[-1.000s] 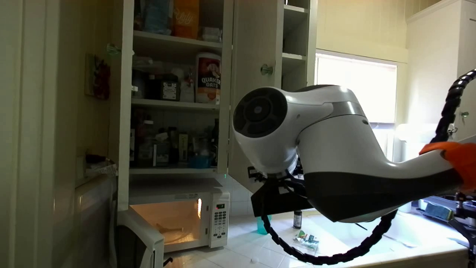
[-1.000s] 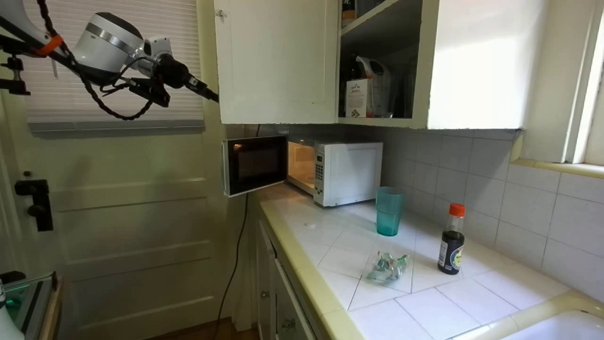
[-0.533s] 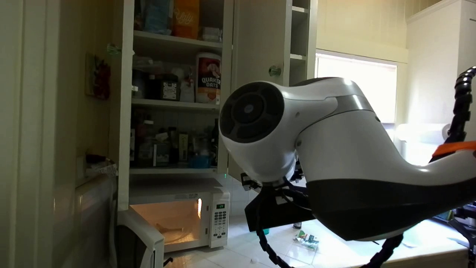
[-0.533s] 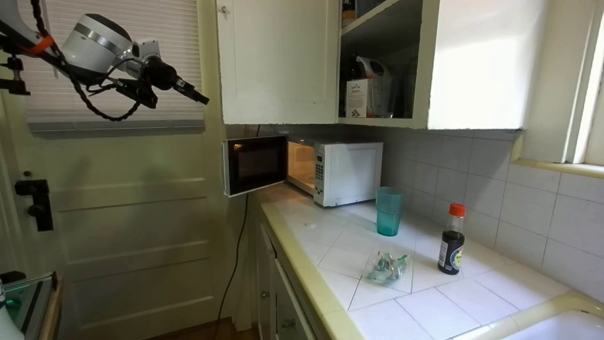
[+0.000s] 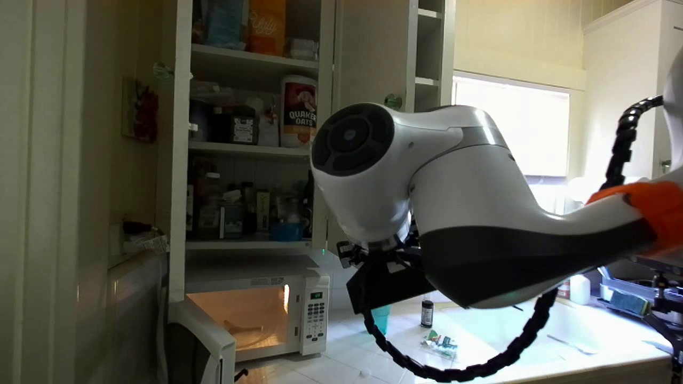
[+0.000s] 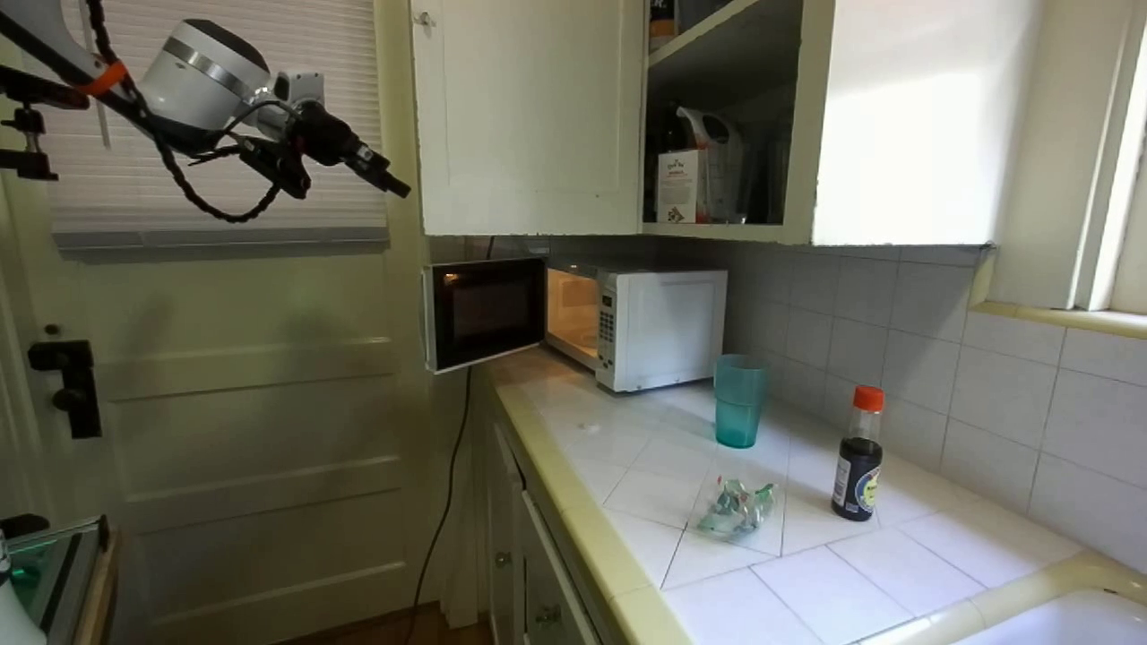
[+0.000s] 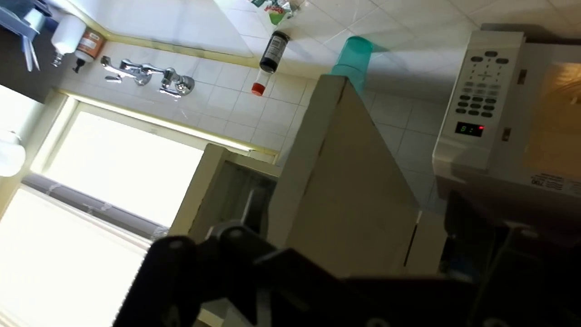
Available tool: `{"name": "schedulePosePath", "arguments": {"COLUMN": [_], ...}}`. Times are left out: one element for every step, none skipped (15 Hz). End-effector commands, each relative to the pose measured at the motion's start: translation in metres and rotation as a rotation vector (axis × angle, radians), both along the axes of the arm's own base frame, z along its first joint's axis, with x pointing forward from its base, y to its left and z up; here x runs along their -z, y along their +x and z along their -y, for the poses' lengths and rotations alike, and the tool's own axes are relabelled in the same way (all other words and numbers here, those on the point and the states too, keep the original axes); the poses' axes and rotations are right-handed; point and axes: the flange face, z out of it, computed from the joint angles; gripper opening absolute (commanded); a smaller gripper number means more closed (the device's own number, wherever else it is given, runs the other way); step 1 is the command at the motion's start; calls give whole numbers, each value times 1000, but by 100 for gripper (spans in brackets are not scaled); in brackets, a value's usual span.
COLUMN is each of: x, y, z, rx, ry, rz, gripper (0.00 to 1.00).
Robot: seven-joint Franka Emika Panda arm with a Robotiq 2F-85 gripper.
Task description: Close the cabinet door on the right side
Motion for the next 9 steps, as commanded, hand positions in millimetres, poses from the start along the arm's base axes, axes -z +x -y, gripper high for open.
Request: {"name": "schedulePosePath", "arguments": {"x": [-7,-8,-8,-8,-9,-9,-10,-11,-13], "y": [44,54,64,71,78,84,89,89,88], "z": [-3,-4,-6,-7,-5,-1,2,9,17], "rx": [-98,-117,-137,-142,-152,-155,-151,-124,-93], "ry": [-26,-34,-43,-48,-51,-51,-50,-41,-26], "rz": [-116,-143,-172,-193,-216,-240,-255,-257,-248], "gripper": [100,100,100,100,100,100,100,100,100]}}
